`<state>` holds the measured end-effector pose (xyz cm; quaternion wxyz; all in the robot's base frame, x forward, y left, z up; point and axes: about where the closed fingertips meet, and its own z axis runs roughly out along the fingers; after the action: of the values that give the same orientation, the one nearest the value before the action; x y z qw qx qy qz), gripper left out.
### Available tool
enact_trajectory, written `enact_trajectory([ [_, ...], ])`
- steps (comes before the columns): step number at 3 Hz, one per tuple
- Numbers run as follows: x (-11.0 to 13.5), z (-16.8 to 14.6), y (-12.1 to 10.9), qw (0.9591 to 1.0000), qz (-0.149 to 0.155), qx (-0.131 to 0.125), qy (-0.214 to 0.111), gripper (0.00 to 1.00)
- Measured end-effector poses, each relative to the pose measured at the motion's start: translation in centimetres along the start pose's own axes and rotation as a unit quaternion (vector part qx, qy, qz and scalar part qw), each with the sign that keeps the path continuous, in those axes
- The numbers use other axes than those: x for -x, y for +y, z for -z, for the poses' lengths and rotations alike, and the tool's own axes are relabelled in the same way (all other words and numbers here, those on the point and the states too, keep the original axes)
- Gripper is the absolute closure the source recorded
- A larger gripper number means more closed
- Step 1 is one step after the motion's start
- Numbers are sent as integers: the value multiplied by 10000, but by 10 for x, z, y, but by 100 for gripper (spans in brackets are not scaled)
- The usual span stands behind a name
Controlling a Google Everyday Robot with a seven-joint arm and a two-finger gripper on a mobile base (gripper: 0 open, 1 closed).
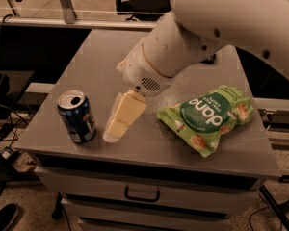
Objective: Knock pepsi can over
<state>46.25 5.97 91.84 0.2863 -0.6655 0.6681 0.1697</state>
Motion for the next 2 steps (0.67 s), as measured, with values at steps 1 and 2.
enact_trajectory([
  [1, 13, -25, 1, 10000, -2, 69, -35, 0],
  [2, 22, -46, 0, 9998, -94, 159, -25, 0],
])
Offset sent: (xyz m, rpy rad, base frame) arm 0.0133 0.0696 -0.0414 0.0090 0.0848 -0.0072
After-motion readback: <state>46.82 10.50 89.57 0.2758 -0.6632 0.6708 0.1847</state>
